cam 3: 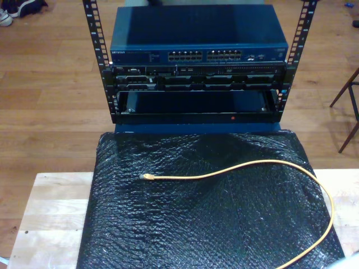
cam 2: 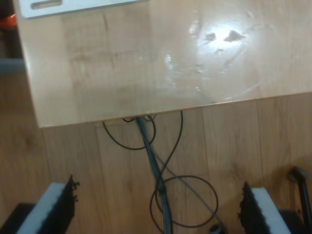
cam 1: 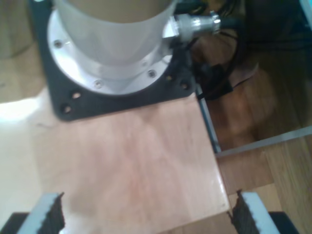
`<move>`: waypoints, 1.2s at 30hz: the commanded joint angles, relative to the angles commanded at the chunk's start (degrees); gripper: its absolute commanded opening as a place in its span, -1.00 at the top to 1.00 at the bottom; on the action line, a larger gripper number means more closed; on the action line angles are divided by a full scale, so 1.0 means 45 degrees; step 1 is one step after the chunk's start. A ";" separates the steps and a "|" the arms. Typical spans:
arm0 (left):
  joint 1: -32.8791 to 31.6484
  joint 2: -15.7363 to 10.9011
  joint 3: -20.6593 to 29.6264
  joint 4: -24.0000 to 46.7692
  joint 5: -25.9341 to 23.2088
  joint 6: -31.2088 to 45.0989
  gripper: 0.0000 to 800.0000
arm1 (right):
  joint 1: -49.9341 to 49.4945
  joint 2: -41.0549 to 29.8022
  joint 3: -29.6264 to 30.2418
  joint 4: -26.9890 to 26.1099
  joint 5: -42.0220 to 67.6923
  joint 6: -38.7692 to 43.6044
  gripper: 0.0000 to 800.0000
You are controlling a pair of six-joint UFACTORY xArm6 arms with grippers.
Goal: Grab the cable and plug it in
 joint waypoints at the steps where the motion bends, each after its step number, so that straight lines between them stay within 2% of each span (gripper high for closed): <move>1: -0.0215 -0.0020 -0.0098 -0.0020 0.0000 -0.0215 -1.00 | 0.0313 0.0234 -0.0176 0.0000 0.0000 0.0527 -0.99; 11: -0.2852 0.0000 -0.0508 -0.0684 0.0195 -0.3243 -1.00 | 0.3341 0.2032 -0.2090 0.0020 -0.0020 0.5177 -0.99; 18: -0.5216 0.0020 -0.1114 -0.1368 0.0996 -0.5724 -1.00 | 0.5216 0.2247 -0.2969 0.0039 -0.0020 0.7951 -0.99; 24: -0.6896 0.0039 -0.1250 -0.2227 0.1055 -0.7717 -1.00 | 0.7092 0.2716 -0.3595 0.0469 0.0137 0.9788 -0.99; 27: -0.7658 0.0059 -0.1250 -0.2676 0.1055 -0.8557 -1.00 | 0.7443 0.2716 -0.3829 0.1016 0.0547 1.0432 -0.99; 34: -0.8635 0.0313 -0.1250 -0.3556 0.1035 -0.9670 -1.00 | 0.8166 0.2755 -0.4278 0.3673 0.1289 1.0764 -0.96; 36: -0.8908 0.0313 -0.1250 -0.3731 0.0996 -0.9827 -1.00 | 0.8381 0.2774 -0.4317 0.4083 0.1407 1.1038 -0.96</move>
